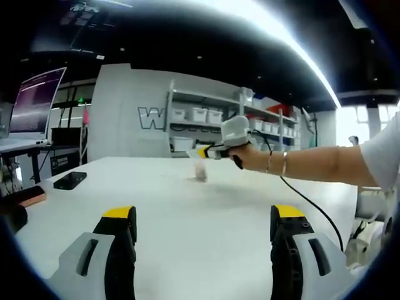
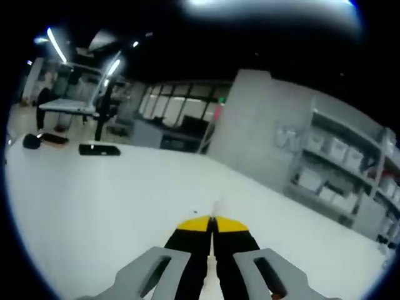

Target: Open the resealable bag by pulling the two sides of the seal apart until the entire bag opening is separated and visibly accessible.

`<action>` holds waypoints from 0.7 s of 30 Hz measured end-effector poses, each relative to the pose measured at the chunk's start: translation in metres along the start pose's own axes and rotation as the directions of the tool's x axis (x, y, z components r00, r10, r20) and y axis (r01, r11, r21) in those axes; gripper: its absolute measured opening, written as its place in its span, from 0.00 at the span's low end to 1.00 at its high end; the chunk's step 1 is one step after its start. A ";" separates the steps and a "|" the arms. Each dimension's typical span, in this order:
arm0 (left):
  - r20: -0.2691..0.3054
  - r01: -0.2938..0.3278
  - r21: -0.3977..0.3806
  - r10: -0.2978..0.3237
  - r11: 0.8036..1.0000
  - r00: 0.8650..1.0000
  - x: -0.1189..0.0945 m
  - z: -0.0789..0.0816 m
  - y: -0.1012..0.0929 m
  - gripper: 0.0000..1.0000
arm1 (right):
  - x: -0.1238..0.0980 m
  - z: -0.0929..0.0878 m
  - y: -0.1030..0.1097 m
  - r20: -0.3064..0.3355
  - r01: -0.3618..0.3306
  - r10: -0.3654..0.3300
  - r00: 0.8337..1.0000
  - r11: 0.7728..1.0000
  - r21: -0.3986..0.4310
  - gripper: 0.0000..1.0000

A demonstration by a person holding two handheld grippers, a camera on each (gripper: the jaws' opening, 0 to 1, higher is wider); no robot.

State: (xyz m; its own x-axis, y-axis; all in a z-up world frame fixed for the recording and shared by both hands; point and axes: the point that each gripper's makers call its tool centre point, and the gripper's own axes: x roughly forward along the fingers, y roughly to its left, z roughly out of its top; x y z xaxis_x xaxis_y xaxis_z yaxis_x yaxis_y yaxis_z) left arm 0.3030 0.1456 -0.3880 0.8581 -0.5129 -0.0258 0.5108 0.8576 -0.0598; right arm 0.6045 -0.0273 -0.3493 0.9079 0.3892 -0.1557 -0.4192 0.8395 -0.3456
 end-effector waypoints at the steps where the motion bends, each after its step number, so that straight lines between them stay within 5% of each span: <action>1: 0.000 0.000 0.000 0.000 1.000 1.000 0.000 0.000 0.000 0.88 | 0.000 0.001 0.000 0.003 0.001 -0.001 1.000 1.000 0.000 0.00; 21: 0.016 -0.003 0.003 0.003 1.000 1.000 -0.011 0.003 -0.006 0.87 | -0.019 0.020 -0.004 0.053 0.032 -0.034 0.998 0.999 0.035 0.00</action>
State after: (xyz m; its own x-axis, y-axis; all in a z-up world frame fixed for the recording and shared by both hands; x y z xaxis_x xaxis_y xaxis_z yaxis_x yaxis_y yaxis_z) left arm 0.2908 0.1465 -0.3841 0.8603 -0.5097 -0.0105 0.5084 0.8593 -0.0564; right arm 0.5888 -0.0311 -0.3265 0.9201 0.3801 -0.0947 -0.3898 0.8644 -0.3176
